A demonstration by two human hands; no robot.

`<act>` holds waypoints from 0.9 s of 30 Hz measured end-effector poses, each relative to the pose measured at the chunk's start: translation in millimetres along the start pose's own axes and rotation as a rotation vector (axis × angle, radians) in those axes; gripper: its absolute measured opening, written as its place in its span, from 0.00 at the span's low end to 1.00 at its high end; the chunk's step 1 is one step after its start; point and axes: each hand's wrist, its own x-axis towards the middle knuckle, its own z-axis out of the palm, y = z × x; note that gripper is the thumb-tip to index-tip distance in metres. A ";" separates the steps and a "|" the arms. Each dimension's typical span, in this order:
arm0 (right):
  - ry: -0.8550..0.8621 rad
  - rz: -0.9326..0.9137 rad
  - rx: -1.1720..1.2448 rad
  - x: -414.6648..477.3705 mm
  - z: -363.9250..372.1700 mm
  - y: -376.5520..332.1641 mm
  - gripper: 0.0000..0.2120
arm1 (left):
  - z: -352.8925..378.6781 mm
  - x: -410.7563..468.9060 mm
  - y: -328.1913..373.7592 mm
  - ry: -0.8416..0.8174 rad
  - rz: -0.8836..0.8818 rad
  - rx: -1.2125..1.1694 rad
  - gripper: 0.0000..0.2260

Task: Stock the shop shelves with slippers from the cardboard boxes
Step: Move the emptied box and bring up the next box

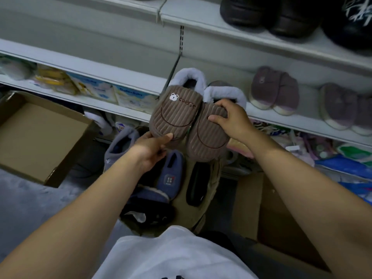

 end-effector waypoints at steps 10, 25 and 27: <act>-0.055 0.023 -0.099 141.1 -44.3 70.0 0.21 | 89.3 112.2 25.9 0.230 0.058 0.117 0.25; 0.226 0.535 0.540 47.3 52.5 113.3 0.45 | 92.1 141.2 9.3 0.343 0.160 0.198 0.34; 0.134 0.630 0.778 49.5 63.4 116.9 0.52 | 91.7 144.2 9.0 0.374 0.158 0.180 0.34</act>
